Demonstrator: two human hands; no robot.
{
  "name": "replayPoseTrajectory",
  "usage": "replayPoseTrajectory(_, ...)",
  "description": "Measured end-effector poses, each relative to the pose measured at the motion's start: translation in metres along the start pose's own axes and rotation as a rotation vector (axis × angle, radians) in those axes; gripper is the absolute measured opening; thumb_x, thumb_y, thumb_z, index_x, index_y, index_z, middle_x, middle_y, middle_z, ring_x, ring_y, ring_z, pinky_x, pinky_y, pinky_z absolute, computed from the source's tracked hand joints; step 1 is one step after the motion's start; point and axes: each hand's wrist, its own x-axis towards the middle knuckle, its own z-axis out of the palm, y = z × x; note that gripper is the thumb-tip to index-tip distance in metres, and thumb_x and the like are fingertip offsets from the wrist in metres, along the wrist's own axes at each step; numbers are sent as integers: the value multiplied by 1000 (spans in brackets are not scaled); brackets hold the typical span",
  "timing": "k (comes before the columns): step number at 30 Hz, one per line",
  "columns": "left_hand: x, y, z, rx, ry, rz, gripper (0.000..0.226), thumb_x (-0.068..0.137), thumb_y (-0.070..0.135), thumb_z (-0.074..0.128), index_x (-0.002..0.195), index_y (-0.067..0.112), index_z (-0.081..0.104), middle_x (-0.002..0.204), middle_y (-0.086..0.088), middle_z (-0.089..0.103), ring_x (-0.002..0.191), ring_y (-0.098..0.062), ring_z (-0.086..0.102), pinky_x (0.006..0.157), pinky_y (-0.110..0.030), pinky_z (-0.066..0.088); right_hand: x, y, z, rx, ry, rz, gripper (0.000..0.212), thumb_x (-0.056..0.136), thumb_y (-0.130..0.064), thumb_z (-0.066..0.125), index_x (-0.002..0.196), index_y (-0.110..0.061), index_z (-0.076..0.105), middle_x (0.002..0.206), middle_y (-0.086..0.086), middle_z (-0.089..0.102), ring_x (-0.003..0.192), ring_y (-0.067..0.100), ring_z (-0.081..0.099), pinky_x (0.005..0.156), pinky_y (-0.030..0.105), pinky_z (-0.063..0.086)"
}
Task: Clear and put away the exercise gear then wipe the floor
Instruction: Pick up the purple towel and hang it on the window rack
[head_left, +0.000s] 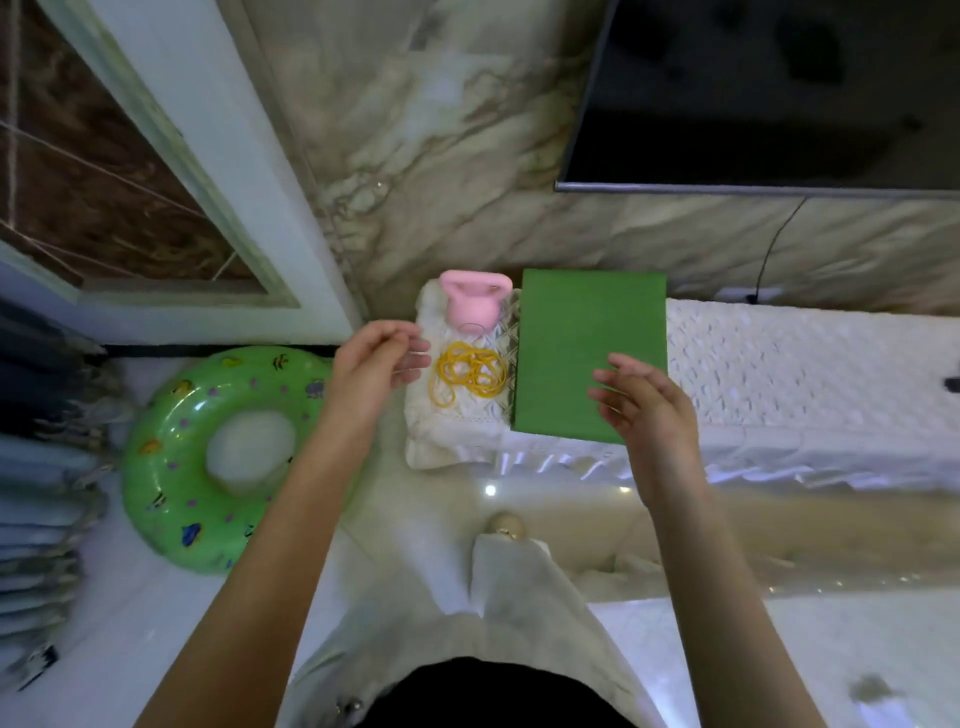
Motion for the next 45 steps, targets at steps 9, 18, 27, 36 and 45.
replayPoseTrajectory(9,-30,-6,-21,138,-387,-65,26,95,2,42,83,17,59,60,11,68,57,0,62,57,-12,45,-119,41,-4,206,332,-67,19,92,-4,49,92,-16,64,74,-2,69,65,12,63,62,18,47)
replayPoseTrajectory(18,-125,-20,26,292,-845,-72,27,95,3,42,83,18,60,72,2,61,55,-2,54,57,-15,40,-274,83,-54,396,751,-176,19,92,-4,48,95,-12,64,74,0,69,67,14,63,66,22,46)
replayPoseTrajectory(27,-287,-63,72,341,-1348,-322,23,96,6,40,87,15,59,62,10,64,55,-3,57,54,-13,43,-459,155,-102,574,1255,-267,18,93,-9,50,95,-17,66,78,-2,69,71,13,66,70,22,48)
replayPoseTrajectory(36,-486,-121,60,516,-1781,-324,19,96,12,43,93,17,61,74,9,69,67,-5,64,58,-13,47,-660,256,-112,681,1619,-287,18,94,-10,50,97,-16,66,85,3,68,77,16,67,70,22,51)
replayPoseTrajectory(45,-651,-171,47,663,-1983,-460,20,96,21,43,94,16,62,82,1,70,78,-12,69,69,-22,53,-799,318,-130,866,1892,-302,16,94,-13,50,95,-12,66,83,4,67,75,16,67,63,19,53)
